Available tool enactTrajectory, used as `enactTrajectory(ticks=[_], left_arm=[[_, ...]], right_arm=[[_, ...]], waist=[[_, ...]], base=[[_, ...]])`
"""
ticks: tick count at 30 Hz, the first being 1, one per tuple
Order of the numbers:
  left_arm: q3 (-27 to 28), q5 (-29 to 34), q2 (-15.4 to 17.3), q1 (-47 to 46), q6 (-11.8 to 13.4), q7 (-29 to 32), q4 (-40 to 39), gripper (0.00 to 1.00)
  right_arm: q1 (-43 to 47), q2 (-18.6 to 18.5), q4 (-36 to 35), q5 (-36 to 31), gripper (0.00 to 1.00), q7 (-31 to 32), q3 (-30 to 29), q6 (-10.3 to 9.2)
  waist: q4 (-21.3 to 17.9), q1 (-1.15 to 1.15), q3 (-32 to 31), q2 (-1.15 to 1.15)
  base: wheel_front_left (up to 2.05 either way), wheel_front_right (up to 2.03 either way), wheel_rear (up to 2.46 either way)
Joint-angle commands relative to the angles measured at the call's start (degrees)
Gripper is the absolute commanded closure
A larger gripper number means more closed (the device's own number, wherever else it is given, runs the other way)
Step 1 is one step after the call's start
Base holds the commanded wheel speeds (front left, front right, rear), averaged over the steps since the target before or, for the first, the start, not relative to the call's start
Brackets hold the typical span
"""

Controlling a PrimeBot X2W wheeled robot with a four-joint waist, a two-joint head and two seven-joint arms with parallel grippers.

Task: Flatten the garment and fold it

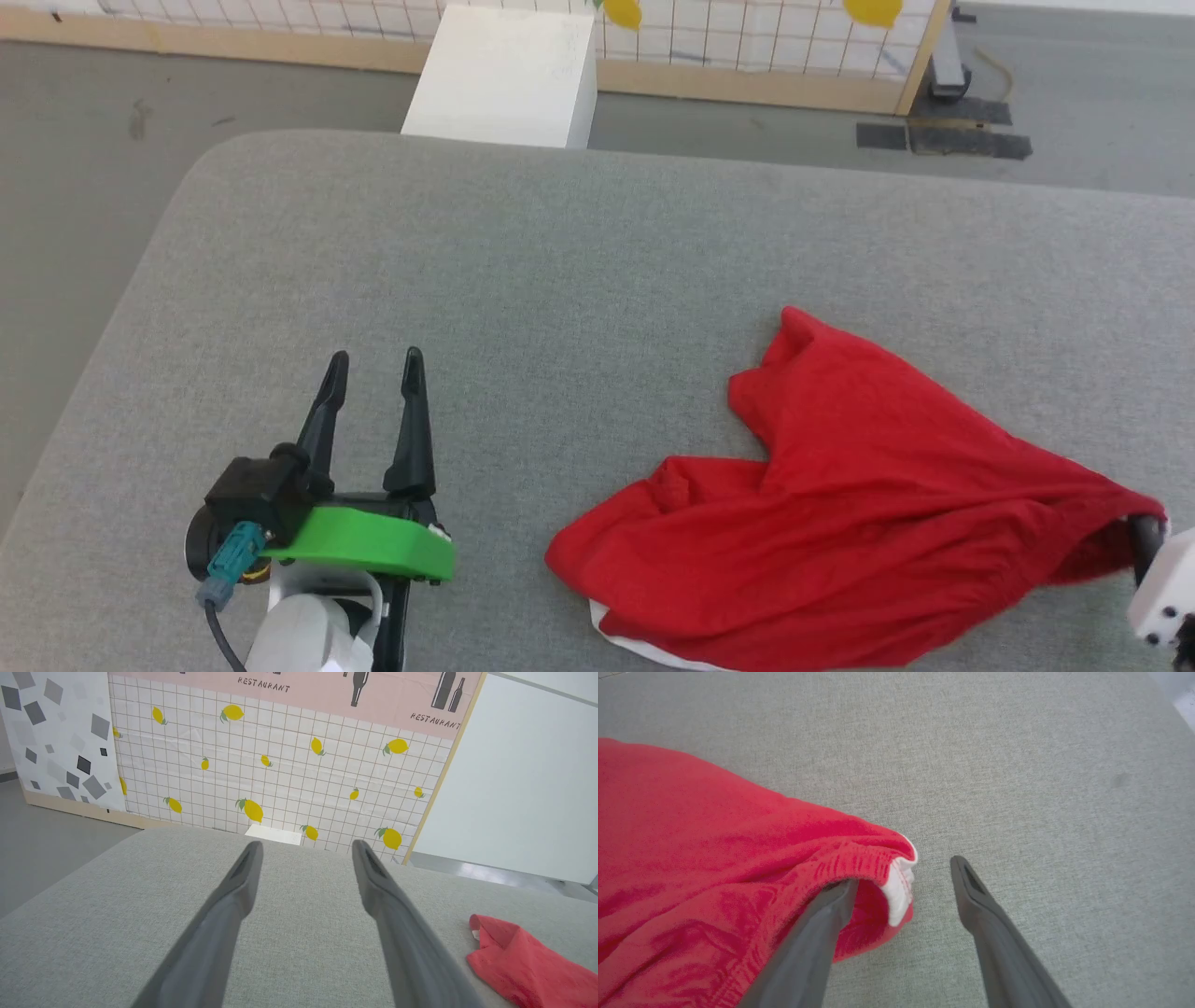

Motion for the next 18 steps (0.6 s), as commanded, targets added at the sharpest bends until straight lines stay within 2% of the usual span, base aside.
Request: enactTrajectory(ticks=[1,7,13,18], left_arm=[[-0.2,-0.3,-0.2,0.2,0.1,-0.2,0.2,0.00],[-1.0,-1.3,-0.2,0.9,0.7,-0.2,0.7,0.00],[-3.8,-2.6,-0.2,-1.0,0.2,-0.2,3.7,0.00],[-8.0,-4.3,-0.2,-4.3,-0.6,1.3,7.5,0.00]], right_arm=[[-0.6,0.0,-1.4,1.4,0.00,-0.5,-0.2,-0.08],[0.2,0.0,-8.9,4.6,0.00,0.0,-0.8,-0.08],[1.3,0.0,-13.9,5.8,0.00,2.1,-0.7,-0.08],[4.2,0.0,-14.7,4.8,0.00,7.5,0.2,-0.08]], waist=[[-0.3,0.00,-0.8,0.00],[-1.2,0.00,-1.6,0.00],[-2.2,0.00,-2.2,0.00],[-3.6,0.00,-2.2,0.00]], base=[[0.00,0.00,0.00],[0.00,0.00,0.00],[0.00,0.00,0.00],[0.00,0.00,0.00]])
